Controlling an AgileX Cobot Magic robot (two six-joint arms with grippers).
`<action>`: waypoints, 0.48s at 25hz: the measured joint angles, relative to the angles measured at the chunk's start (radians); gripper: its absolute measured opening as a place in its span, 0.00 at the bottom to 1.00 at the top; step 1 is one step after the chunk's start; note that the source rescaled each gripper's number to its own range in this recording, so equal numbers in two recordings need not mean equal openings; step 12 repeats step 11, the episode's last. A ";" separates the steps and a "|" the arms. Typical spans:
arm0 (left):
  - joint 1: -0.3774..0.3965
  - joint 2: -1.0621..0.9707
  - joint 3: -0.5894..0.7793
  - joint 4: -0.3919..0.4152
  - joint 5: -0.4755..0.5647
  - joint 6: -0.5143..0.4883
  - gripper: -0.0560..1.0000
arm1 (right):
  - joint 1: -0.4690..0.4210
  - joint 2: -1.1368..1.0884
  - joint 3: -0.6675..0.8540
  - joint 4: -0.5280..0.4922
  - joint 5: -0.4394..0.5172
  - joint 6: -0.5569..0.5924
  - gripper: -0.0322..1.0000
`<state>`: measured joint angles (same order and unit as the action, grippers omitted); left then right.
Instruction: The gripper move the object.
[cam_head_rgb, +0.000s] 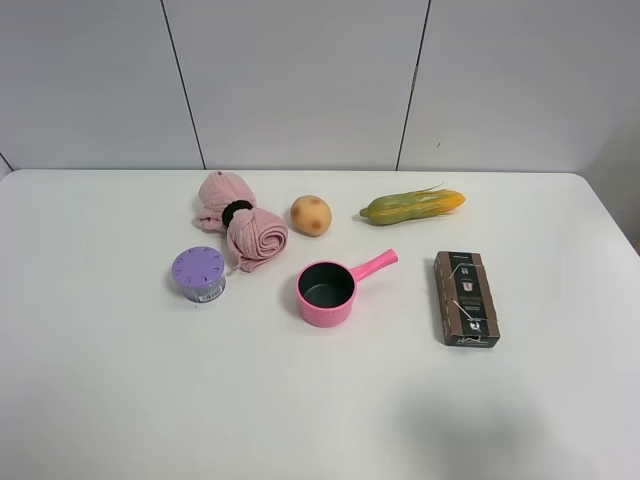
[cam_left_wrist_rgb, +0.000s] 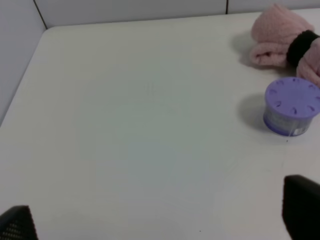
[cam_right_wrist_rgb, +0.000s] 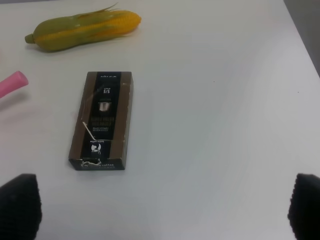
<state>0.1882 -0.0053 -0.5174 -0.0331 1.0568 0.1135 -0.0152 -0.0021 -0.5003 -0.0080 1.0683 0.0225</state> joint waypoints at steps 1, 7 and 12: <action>0.000 0.000 0.000 0.000 0.000 -0.001 1.00 | 0.000 0.000 0.000 0.000 0.000 0.000 1.00; 0.000 0.000 0.000 0.000 0.000 -0.001 1.00 | 0.000 0.000 0.000 0.000 0.000 0.000 1.00; 0.000 0.000 0.000 0.000 0.000 -0.001 1.00 | 0.000 0.000 0.000 0.000 0.000 0.000 1.00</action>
